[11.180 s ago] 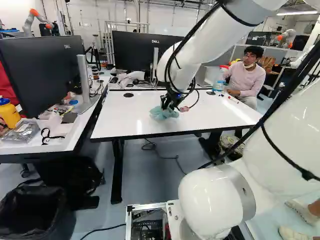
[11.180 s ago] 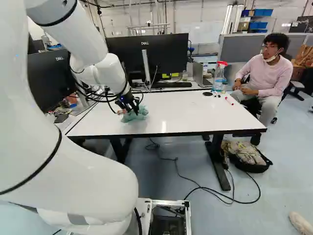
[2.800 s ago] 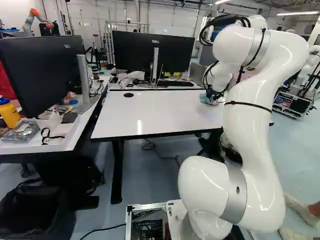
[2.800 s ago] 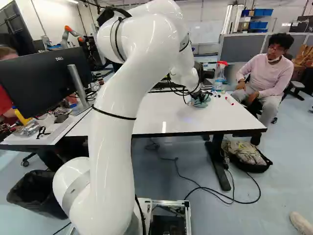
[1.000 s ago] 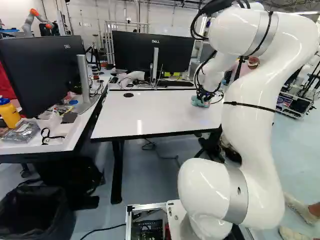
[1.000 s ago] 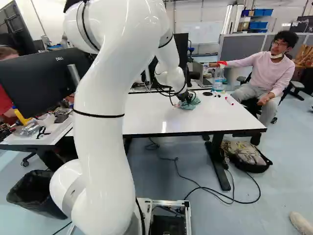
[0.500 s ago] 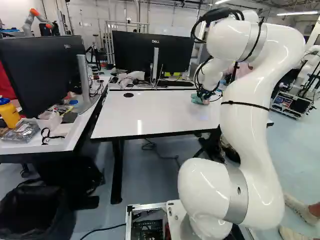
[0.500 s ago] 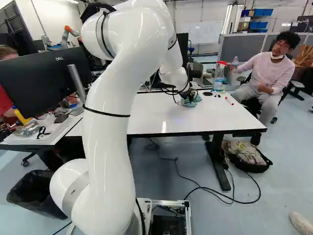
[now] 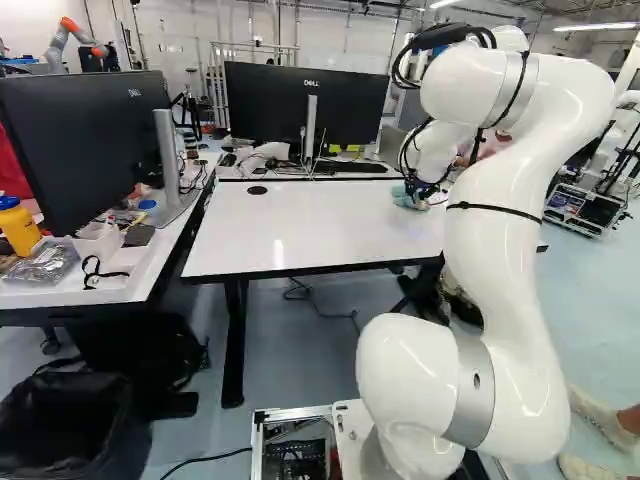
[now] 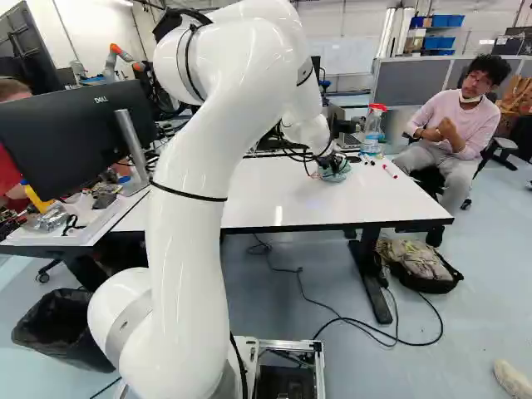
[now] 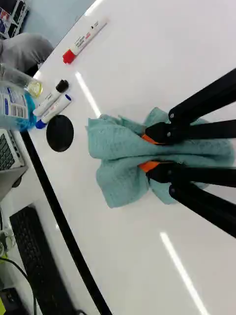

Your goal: Clean the table with the green towel

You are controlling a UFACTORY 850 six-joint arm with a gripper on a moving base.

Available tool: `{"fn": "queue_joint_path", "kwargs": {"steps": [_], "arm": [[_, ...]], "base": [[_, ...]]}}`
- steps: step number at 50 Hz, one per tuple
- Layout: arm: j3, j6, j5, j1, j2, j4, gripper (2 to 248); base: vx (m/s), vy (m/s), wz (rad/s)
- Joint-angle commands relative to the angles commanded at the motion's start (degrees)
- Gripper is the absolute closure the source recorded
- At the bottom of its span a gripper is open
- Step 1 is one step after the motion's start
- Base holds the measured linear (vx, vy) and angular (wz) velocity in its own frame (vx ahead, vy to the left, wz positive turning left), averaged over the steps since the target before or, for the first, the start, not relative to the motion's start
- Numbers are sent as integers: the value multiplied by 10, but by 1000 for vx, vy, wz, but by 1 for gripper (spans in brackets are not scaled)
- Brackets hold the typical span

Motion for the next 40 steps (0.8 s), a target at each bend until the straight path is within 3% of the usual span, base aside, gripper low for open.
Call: {"fn": "queue_joint_path", "kwargs": {"steps": [15, 40], "arm": [[42, 0, 0, -10, 31, 0, 195], [47, 0, 0, -10, 45, 0, 195]], "base": [[0, 0, 0], [0, 0, 0]]}}
